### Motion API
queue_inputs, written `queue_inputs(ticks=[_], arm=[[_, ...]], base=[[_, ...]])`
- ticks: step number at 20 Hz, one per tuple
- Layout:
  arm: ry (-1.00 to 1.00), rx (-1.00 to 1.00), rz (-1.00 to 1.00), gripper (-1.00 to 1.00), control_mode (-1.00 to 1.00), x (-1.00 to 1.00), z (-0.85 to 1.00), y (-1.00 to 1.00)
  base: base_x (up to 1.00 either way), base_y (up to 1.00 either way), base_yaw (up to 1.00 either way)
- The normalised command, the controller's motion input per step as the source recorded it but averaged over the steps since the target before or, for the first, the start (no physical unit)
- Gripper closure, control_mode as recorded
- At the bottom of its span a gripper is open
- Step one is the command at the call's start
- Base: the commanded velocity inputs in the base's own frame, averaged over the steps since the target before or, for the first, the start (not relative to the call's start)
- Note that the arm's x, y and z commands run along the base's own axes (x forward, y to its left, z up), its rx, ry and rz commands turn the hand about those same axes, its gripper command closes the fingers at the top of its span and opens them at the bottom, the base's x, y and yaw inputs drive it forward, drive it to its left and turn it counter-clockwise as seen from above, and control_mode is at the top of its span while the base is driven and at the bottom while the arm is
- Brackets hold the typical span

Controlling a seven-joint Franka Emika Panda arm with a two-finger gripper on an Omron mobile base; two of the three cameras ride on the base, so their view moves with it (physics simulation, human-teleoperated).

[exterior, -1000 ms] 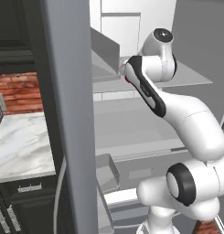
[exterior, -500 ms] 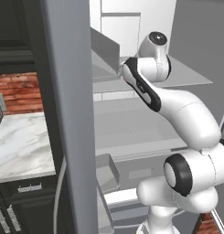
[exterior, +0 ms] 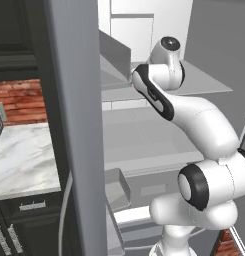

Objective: Pick the apple and pear from the fridge and place them inside the tupperware on the counter.

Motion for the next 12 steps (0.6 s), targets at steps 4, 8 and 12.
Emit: queue_inputs(ticks=[4, 8, 12], arm=[[0.0, 0.0, 0.0, -1.0, -1.0, 0.01, -0.1, 0.03], [0.0, 0.0, 0.0, -1.0, -1.0, 0.09, -0.07, 0.06], [0.0, 0.0, 0.0, -1.0, -1.0, 0.16, -0.07, 0.07]], base=[[0.0, 0.0, 0.0], [0.0, 0.0, 0.0], [0.0, 0.0, 0.0]])
